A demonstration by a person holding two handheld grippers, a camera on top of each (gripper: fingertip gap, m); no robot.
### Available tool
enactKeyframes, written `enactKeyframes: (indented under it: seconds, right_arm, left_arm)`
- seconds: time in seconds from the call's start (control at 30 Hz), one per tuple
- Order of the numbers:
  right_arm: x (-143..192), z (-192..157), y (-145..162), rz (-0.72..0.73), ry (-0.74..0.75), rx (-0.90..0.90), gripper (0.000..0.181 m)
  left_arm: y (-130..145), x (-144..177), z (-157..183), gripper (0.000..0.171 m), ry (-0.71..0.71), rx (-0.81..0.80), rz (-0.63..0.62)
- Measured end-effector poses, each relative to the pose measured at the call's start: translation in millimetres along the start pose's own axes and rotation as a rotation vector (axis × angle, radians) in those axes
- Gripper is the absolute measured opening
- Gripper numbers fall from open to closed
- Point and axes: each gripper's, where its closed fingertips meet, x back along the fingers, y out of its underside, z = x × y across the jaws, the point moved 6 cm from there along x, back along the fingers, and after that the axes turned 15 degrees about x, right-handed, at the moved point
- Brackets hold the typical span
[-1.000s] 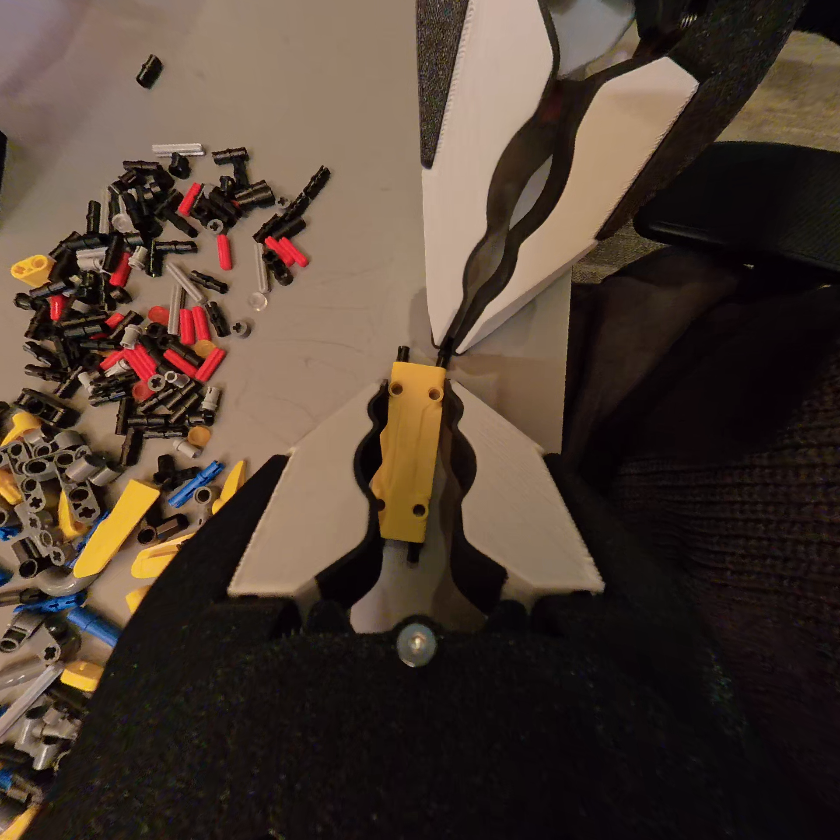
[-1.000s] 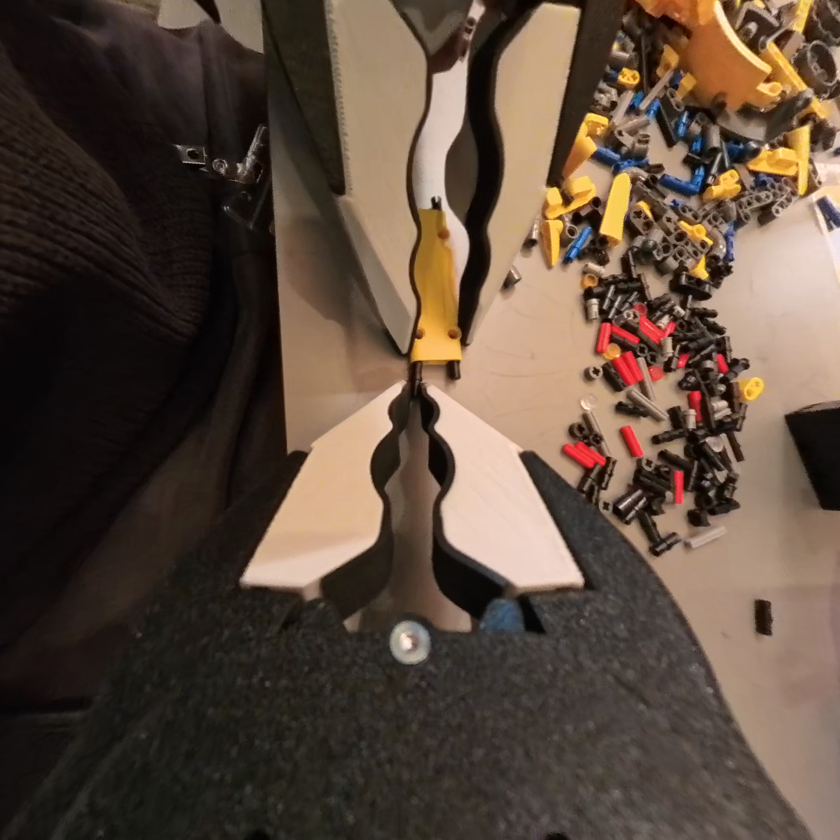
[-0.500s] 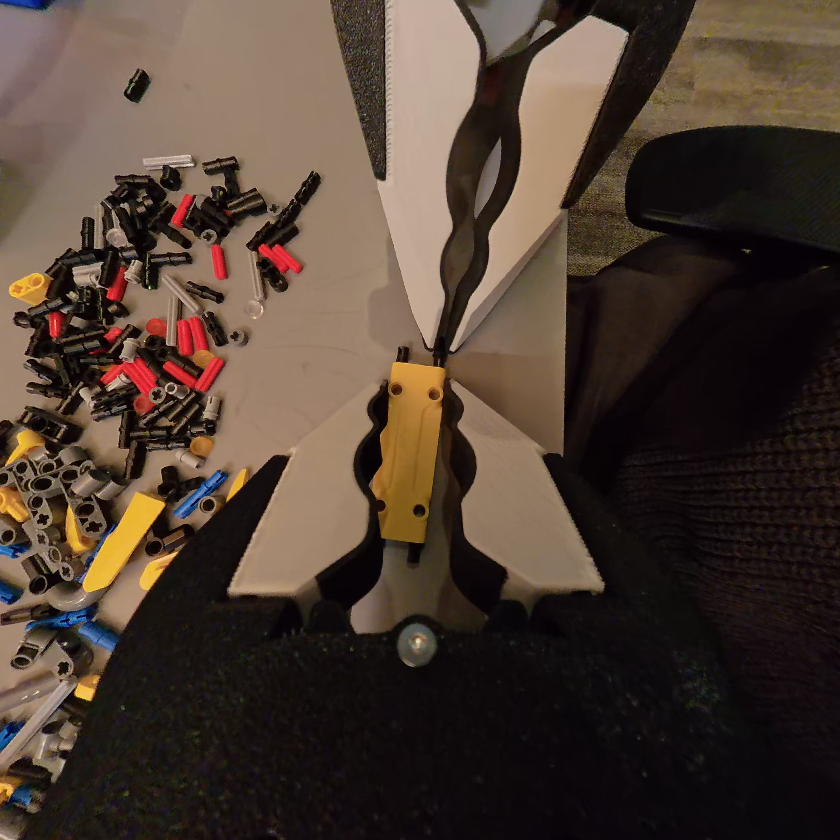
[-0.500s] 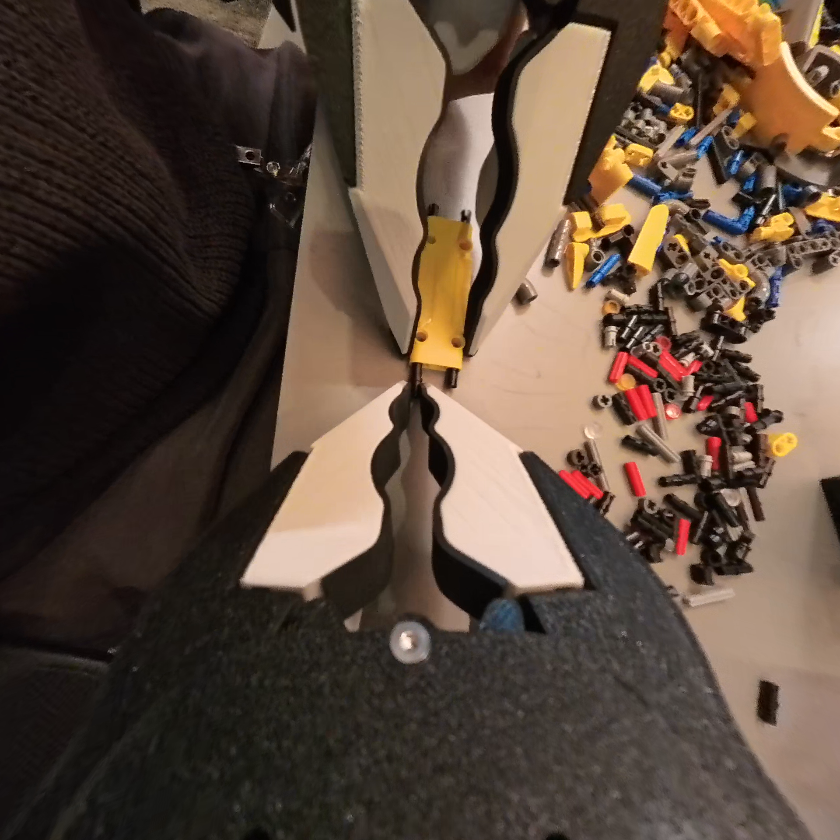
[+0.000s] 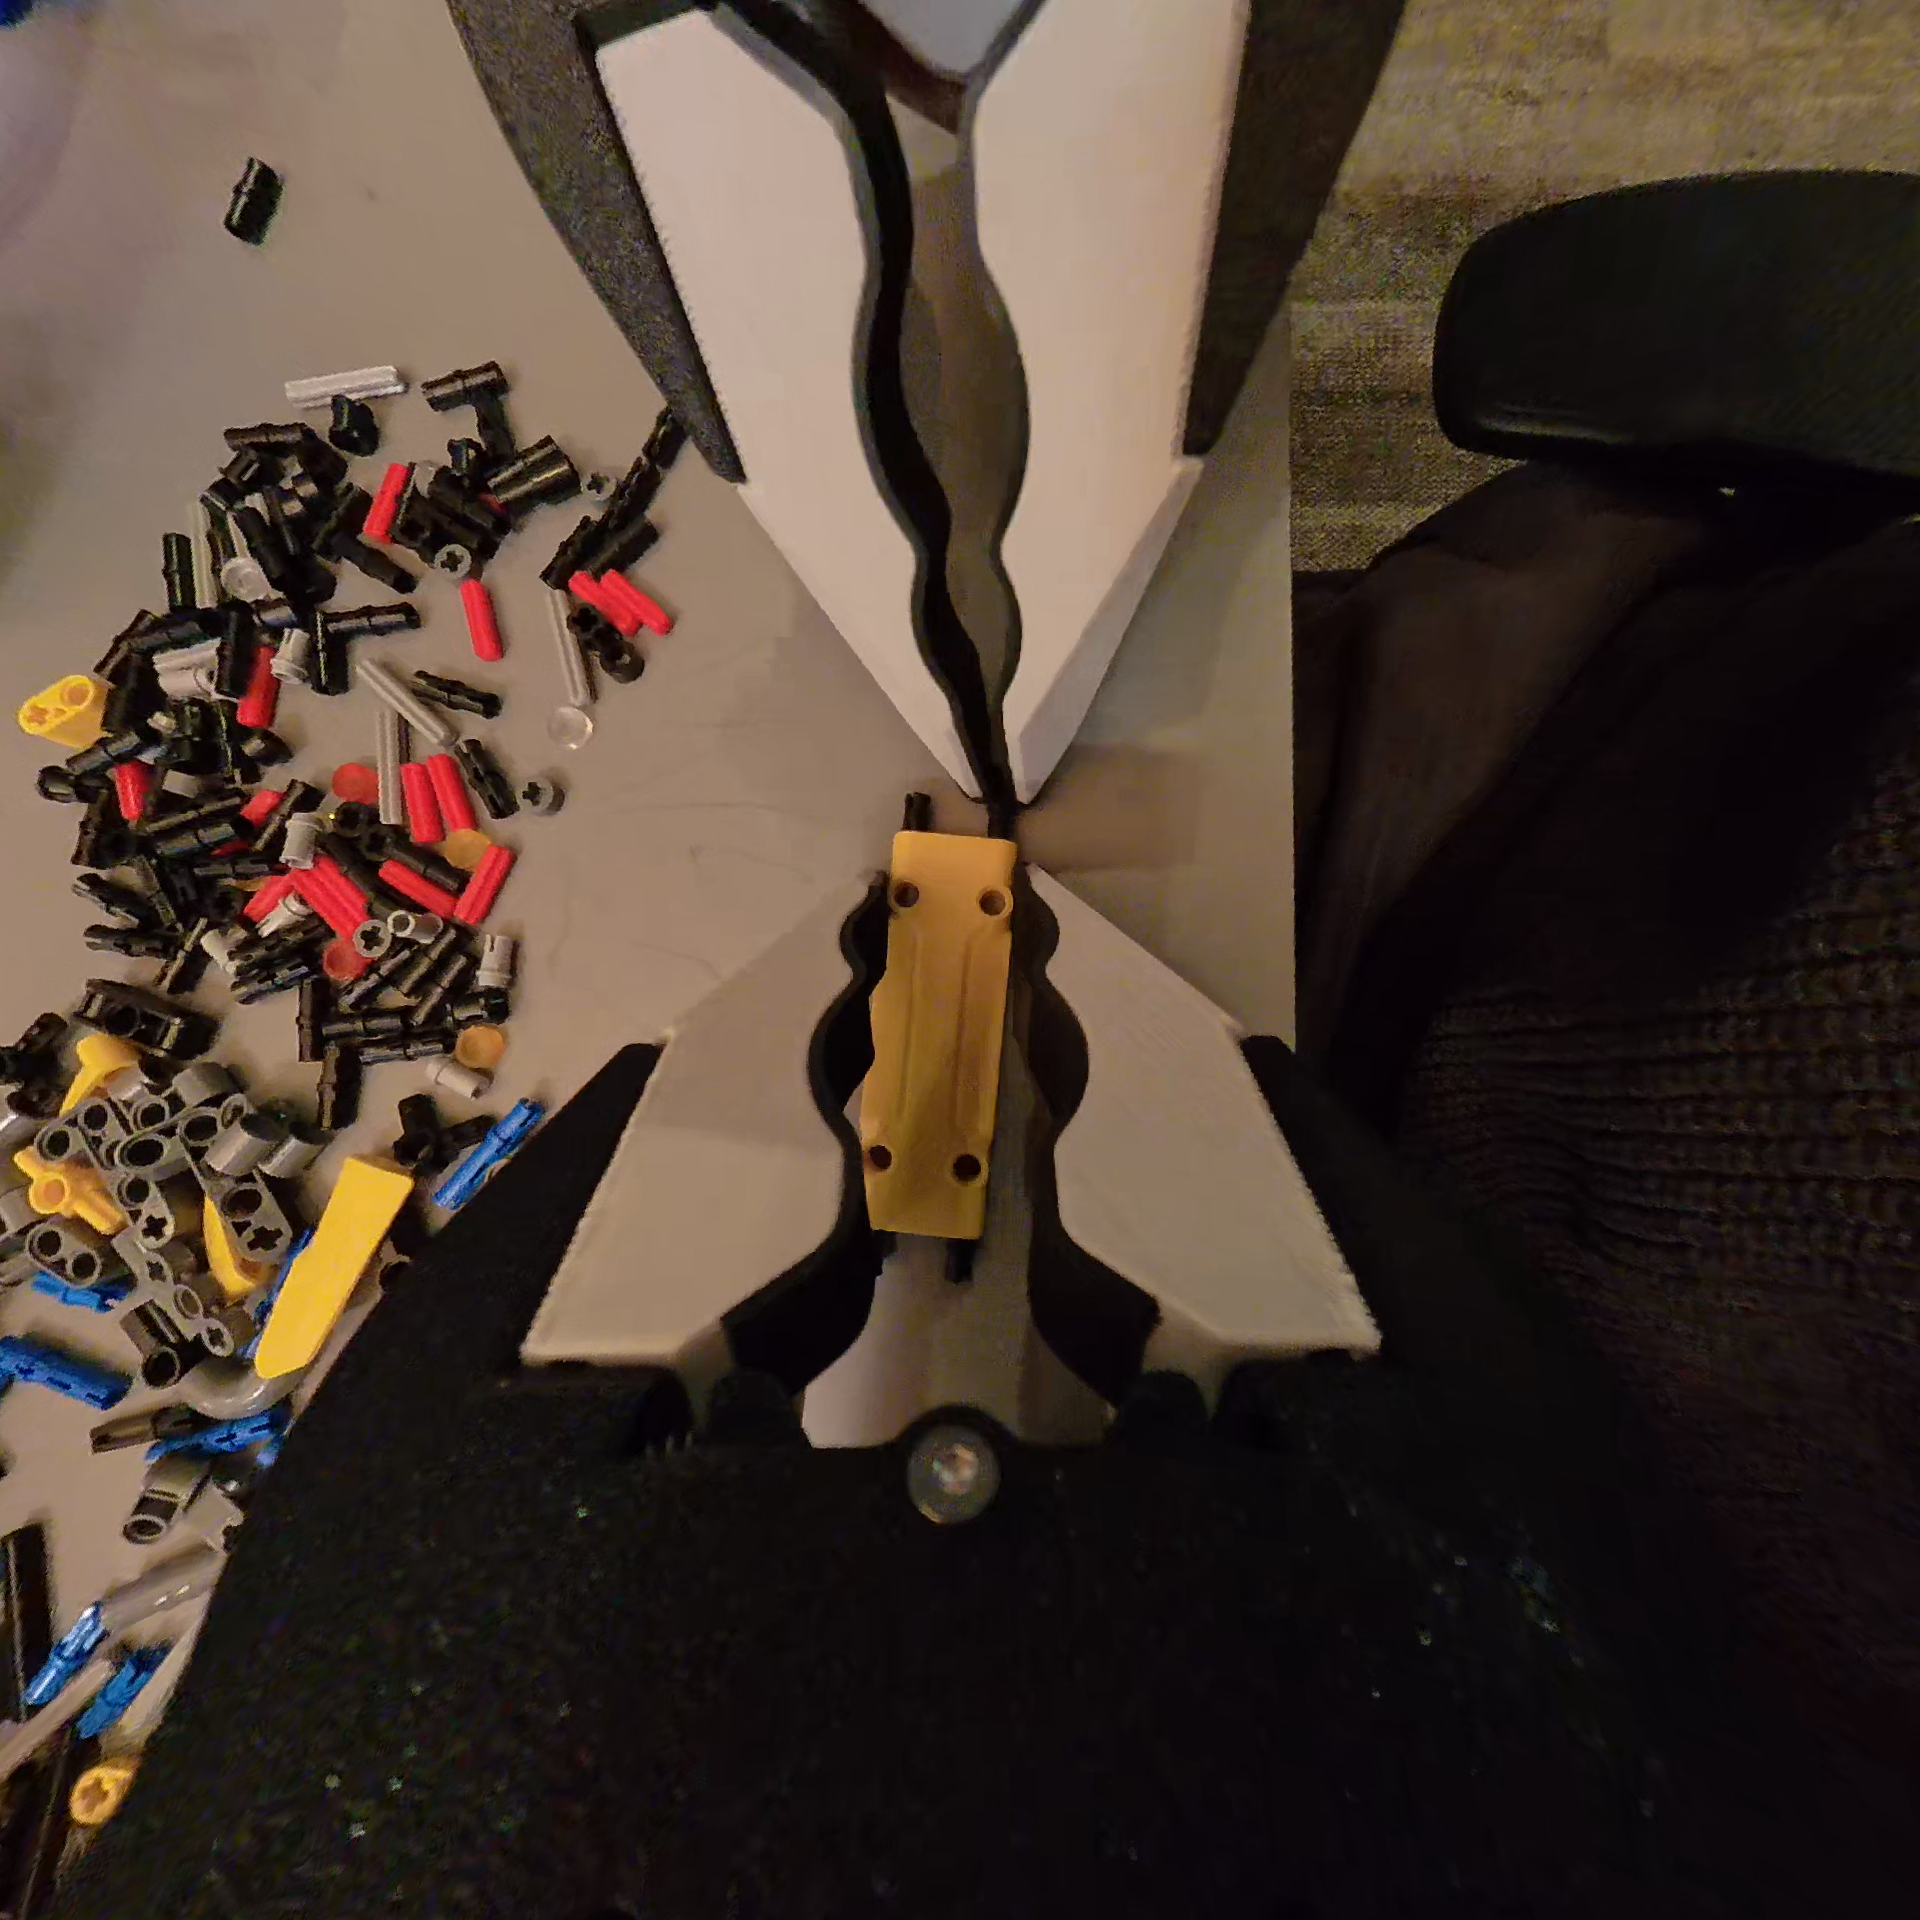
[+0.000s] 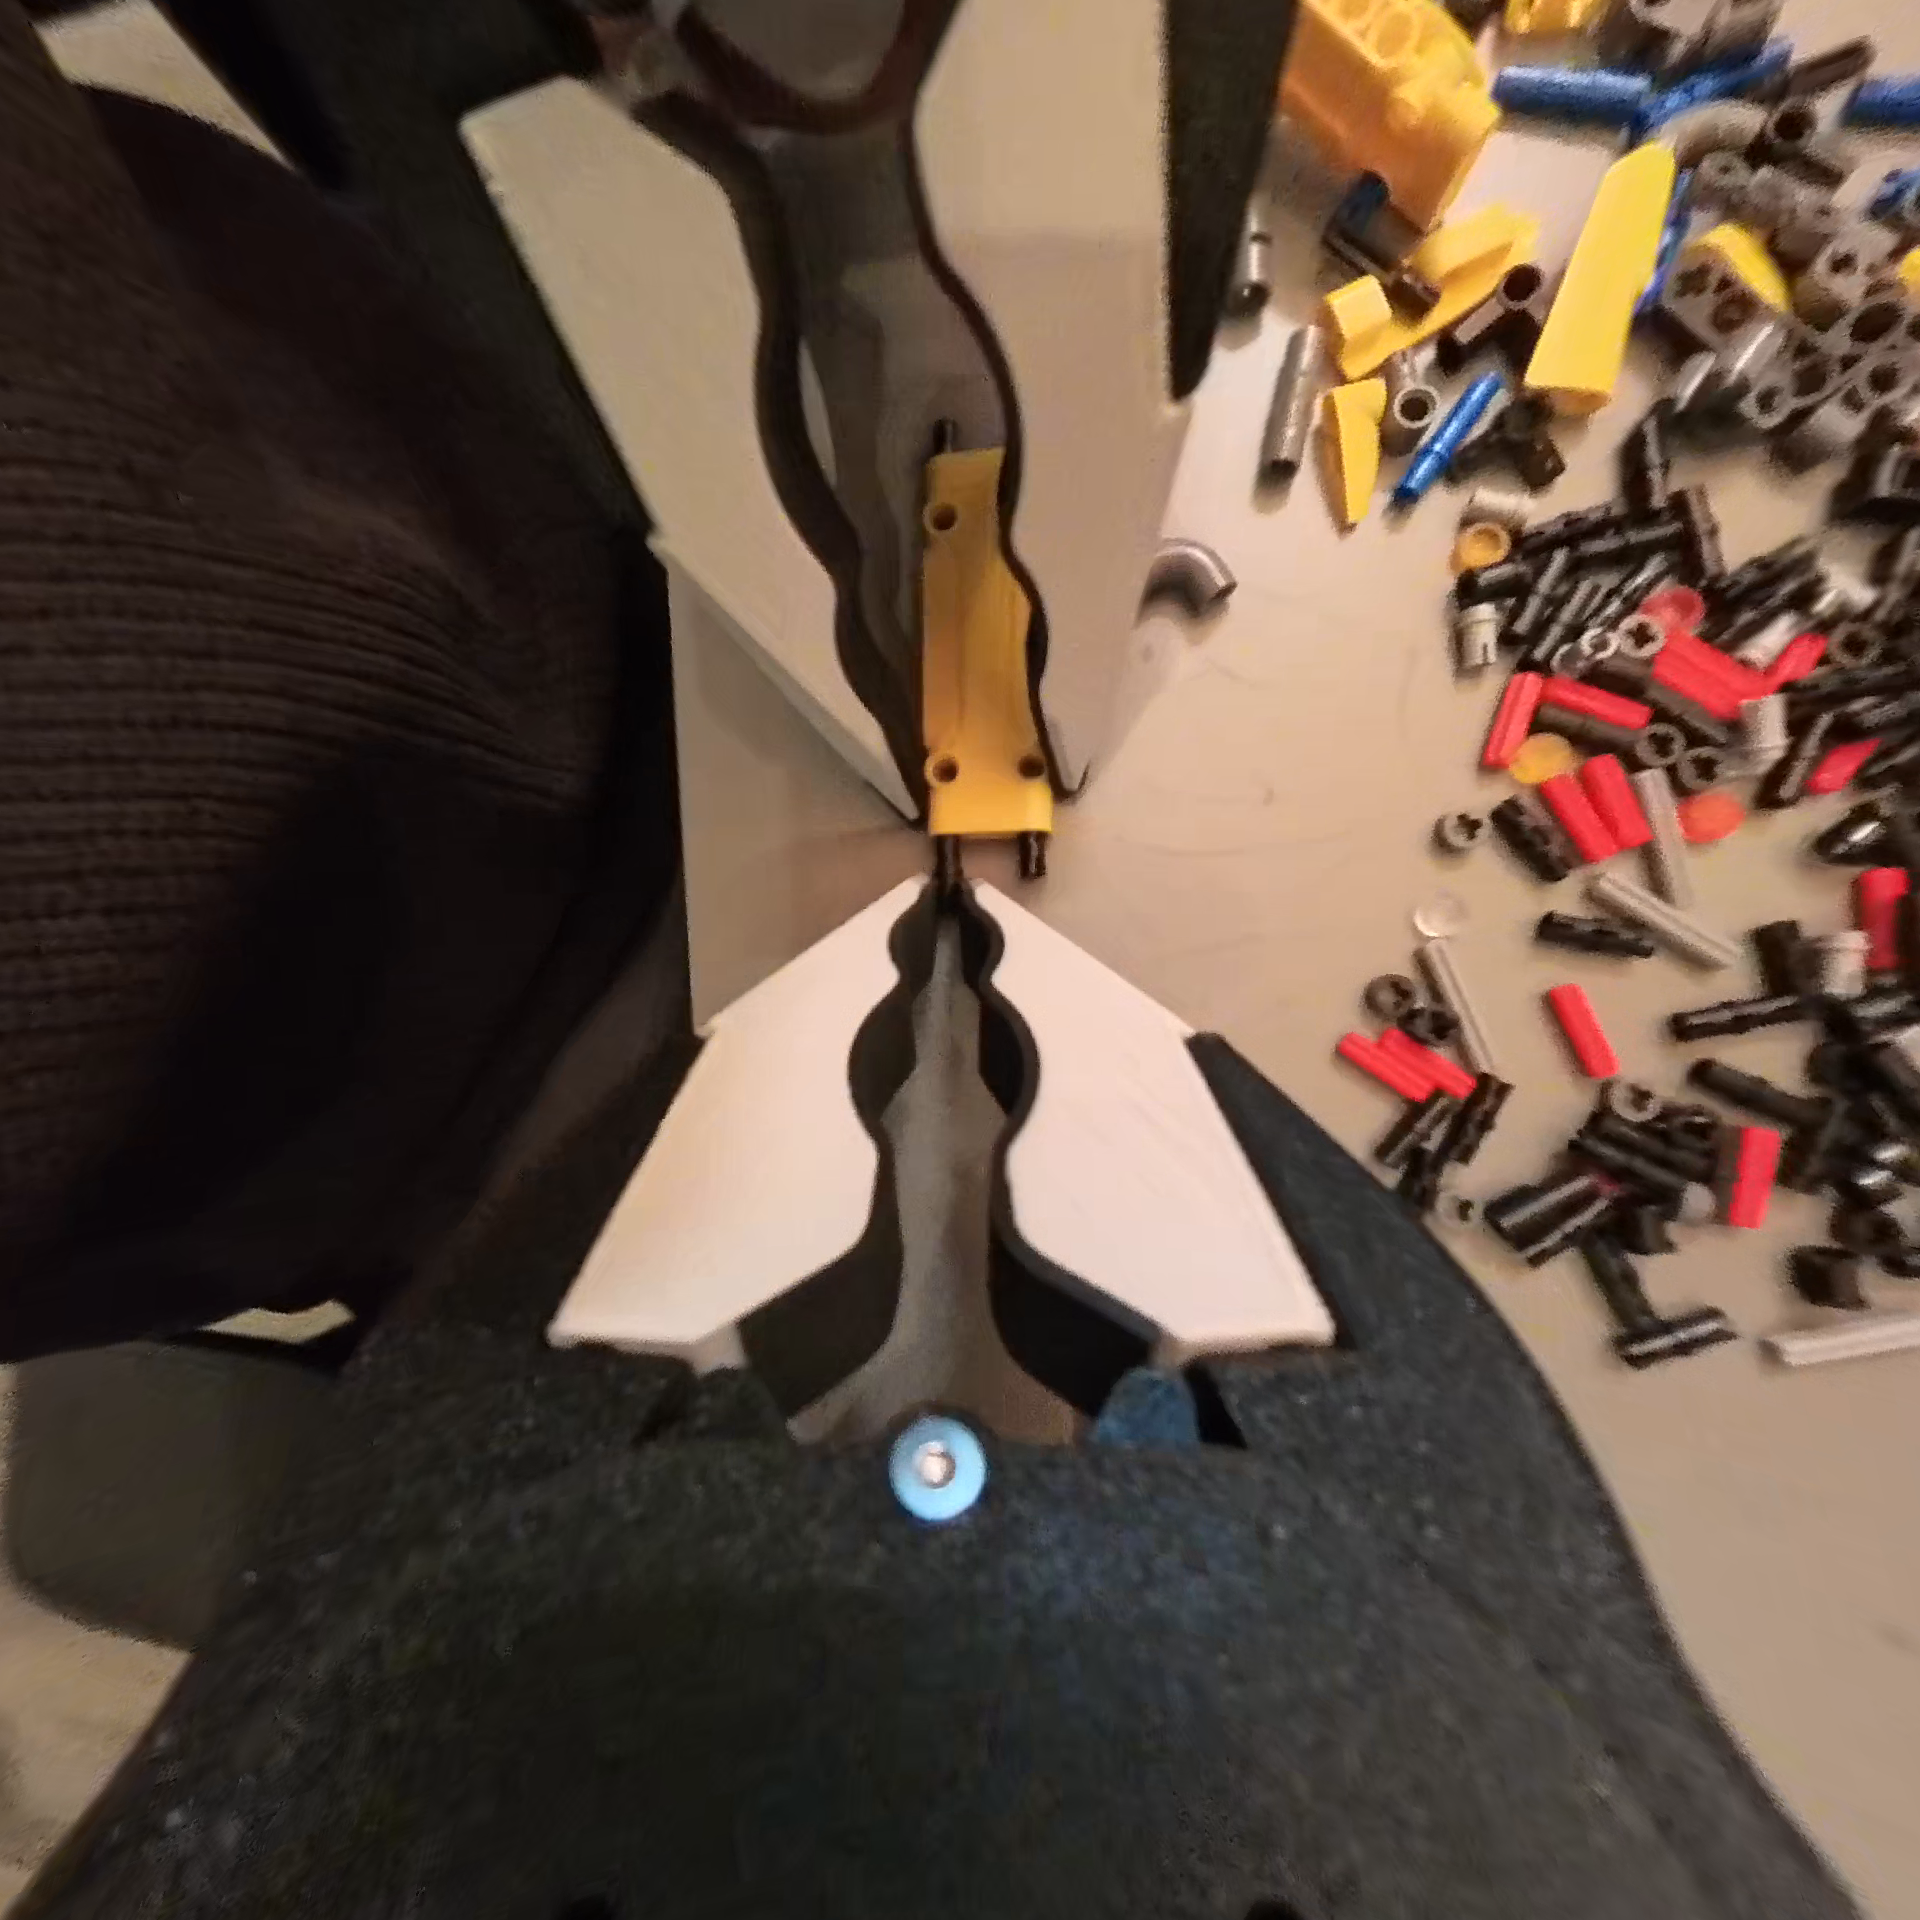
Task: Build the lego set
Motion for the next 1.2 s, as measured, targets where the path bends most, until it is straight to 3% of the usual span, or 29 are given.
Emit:
enactKeyframes:
  seconds: [0.2,0.57,0.67,0.93,1.03,1.13,1.2]
  right_arm:
    - [0,3,2,0.037,-0.052,-0.023,0.002]
    - [-1,-8,-7,-0.157,0.142,0.105,0.003]
    - [-2,-14,-10,-0.228,0.244,0.207,0.003]
    - [-11,-33,-13,-0.463,0.577,0.691,0.003]
    - [-12,-37,-10,-0.434,0.652,0.700,0.002]
    - [-14,-45,-17,-0.313,0.679,0.630,0.000]
    - [-20,-48,-19,-0.322,0.694,0.640,0.000]
  left_arm:
    - [0,0,0,0.024,0.003,0.001,0.002]
    - [-2,0,0,0.023,-0.006,0.021,-0.023]
    - [0,0,0,0.023,-0.004,0.043,0.000]
    - [1,0,0,0.023,-0.007,0.063,0.027]
    - [1,0,-1,0.023,-0.006,0.082,0.037]
    - [0,-2,1,0.023,-0.032,0.084,0.049]
    - [-1,-3,1,0.023,-0.048,0.050,0.049]
